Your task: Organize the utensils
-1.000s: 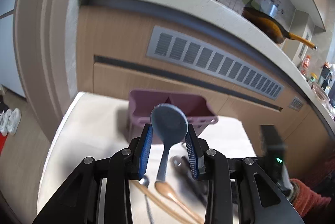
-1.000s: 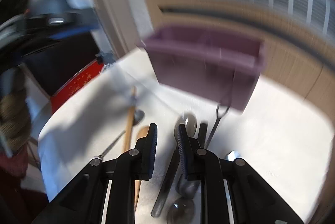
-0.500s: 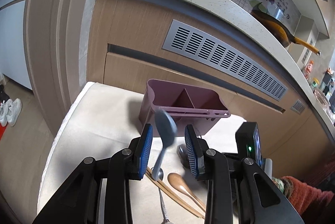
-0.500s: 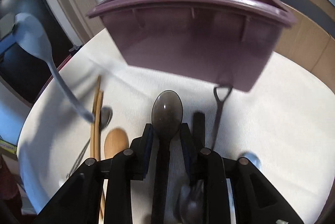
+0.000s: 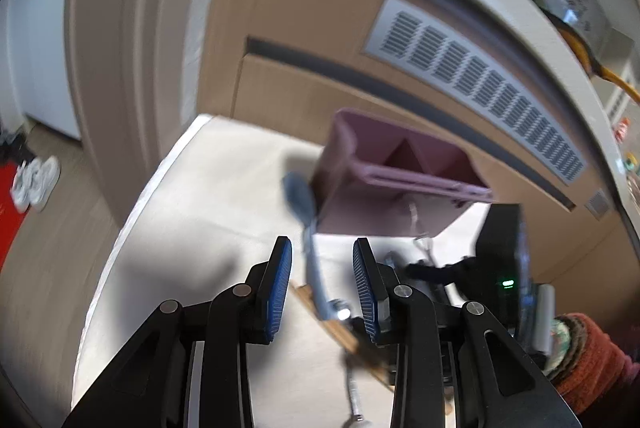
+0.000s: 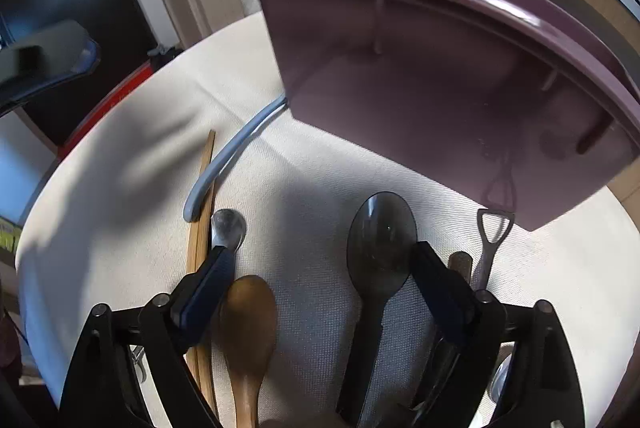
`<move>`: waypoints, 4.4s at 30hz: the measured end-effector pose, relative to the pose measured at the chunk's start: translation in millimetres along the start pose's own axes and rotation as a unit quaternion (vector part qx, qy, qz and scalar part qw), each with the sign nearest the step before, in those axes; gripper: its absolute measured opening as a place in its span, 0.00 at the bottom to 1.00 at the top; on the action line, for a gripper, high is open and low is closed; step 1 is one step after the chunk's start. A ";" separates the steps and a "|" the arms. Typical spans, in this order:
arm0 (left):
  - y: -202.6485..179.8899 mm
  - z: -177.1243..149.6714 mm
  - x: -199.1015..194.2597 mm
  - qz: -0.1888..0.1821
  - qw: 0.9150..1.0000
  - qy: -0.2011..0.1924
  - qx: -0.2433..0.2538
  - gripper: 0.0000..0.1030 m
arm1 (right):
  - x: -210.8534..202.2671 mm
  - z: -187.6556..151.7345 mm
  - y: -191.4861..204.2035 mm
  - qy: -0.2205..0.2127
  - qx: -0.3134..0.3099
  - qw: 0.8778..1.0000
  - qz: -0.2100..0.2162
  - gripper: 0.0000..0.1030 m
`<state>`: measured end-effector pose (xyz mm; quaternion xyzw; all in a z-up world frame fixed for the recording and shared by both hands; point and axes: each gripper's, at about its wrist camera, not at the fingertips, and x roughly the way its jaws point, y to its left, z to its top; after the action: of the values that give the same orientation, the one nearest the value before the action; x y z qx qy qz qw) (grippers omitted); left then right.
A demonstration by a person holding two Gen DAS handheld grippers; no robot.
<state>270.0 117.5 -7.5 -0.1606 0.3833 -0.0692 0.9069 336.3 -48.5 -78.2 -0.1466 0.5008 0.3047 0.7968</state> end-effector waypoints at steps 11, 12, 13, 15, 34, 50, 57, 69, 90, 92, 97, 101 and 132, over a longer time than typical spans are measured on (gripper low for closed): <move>1.7 -14.5 28.5 0.006 0.999 0.049 -0.007 0.32 | -13.9 5.6 -27.7 -0.026 0.023 0.999 -0.039 0.29; -0.3 -14.6 29.7 0.006 0.999 0.054 -0.001 0.32 | -16.3 5.4 -25.1 -0.027 0.015 0.999 -0.045 0.29; -3.3 -15.0 33.0 0.005 0.998 0.063 0.010 0.32 | -25.9 3.3 -25.1 -0.039 0.015 0.998 -0.042 0.29; -7.2 -16.1 41.7 0.006 0.996 0.080 0.025 0.32 | -45.3 -1.8 -30.6 -0.061 0.027 0.997 -0.022 0.29; -17.4 -50.0 60.4 0.074 0.981 0.164 0.073 0.08 | -92.3 -55.7 -40.2 -0.114 0.053 0.991 -0.046 0.29; -33.1 -32.7 77.3 0.039 0.983 0.154 0.096 0.54 | -99.8 -67.5 -31.2 -0.116 0.045 0.992 -0.025 0.29; -45.2 -32.1 95.4 0.073 0.974 0.177 0.117 0.52 | -99.8 -69.4 -31.0 -0.122 0.040 0.991 -0.031 0.29; -72.5 -8.7 -4.2 0.013 0.996 -0.005 0.087 0.34 | -134.4 -71.0 -30.7 -0.198 0.039 0.978 -0.055 0.29; -84.6 135.4 -3.3 -0.071 0.987 -0.126 0.062 0.30 | -187.4 74.4 -97.9 -0.410 0.067 0.903 -0.110 0.29; -74.8 131.7 10.8 -0.072 0.990 -0.109 0.049 0.30 | -172.6 72.3 -100.8 -0.399 0.066 0.907 -0.119 0.29; -64.1 115.5 36.2 -0.074 0.994 -0.071 0.029 0.30 | -149.6 65.8 -104.5 -0.380 0.061 0.915 -0.122 0.29; -57.3 108.9 57.4 -0.094 0.995 -0.035 0.003 0.30 | -129.2 63.2 -107.5 -0.316 0.046 0.945 -0.070 0.30; 40.9 37.2 9.2 -0.038 0.997 -0.040 -0.045 0.31 | -31.1 162.4 -72.0 -0.047 0.101 0.992 -0.058 0.30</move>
<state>303.2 162.4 -3.4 -0.2181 0.3433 -0.0797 0.9101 487.2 -27.0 18.1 -0.0798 0.4816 0.2129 0.8464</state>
